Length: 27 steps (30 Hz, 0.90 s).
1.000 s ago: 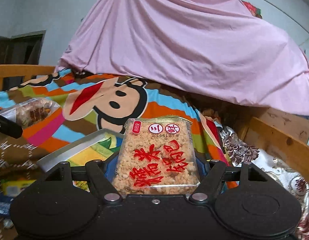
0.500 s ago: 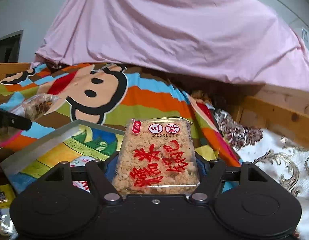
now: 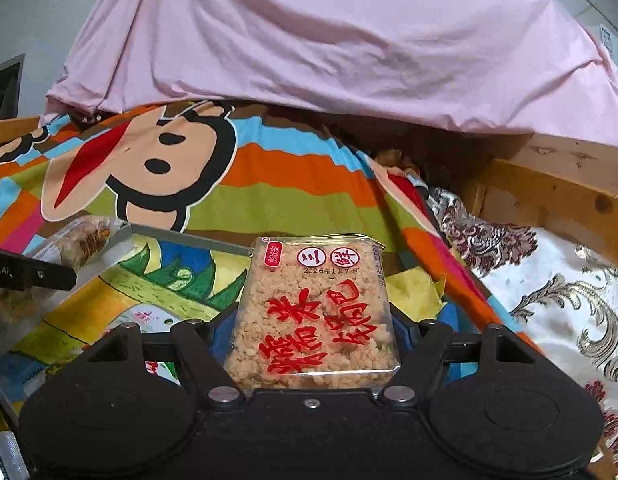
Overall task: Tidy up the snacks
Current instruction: 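Carry the bar and rice cracker bag into the tray and open both tools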
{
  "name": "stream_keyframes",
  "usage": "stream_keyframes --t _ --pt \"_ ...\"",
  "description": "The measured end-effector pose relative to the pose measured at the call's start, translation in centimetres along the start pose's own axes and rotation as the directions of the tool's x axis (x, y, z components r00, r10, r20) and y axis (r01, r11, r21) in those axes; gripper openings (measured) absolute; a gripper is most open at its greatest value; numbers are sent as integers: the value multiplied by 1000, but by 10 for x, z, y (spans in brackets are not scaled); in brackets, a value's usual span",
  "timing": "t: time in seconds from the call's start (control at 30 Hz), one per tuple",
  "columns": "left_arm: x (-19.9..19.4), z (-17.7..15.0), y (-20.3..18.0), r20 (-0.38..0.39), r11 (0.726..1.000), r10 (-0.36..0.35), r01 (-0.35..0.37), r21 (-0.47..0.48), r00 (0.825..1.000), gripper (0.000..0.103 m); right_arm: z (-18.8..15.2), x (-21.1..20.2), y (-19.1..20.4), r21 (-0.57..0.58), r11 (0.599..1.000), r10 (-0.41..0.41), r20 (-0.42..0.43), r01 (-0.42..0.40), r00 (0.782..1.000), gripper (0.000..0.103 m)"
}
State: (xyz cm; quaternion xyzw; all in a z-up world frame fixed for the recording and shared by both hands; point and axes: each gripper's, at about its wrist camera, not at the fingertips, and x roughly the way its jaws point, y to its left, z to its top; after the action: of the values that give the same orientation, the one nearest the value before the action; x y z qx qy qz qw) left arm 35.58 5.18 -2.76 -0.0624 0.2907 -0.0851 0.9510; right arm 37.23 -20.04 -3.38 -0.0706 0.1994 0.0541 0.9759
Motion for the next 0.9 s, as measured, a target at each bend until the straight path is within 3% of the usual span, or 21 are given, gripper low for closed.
stream_keyframes --t 0.37,0.67,0.77,0.9 --pt "18 -11 -8 -146 1000 19 -18 7 989 42 -5 7 8 2 999 34 -104 -34 994 74" --pt "21 -15 -14 -179 999 35 -31 27 983 43 -11 15 24 -18 997 68 -194 -72 979 75" --pt "17 -13 -14 -188 999 36 -34 16 981 49 -10 13 25 -22 997 70 -193 -76 979 78" --pt "5 -11 -19 -166 999 38 -35 26 985 65 -5 2 25 -15 996 82 -175 -86 981 85"
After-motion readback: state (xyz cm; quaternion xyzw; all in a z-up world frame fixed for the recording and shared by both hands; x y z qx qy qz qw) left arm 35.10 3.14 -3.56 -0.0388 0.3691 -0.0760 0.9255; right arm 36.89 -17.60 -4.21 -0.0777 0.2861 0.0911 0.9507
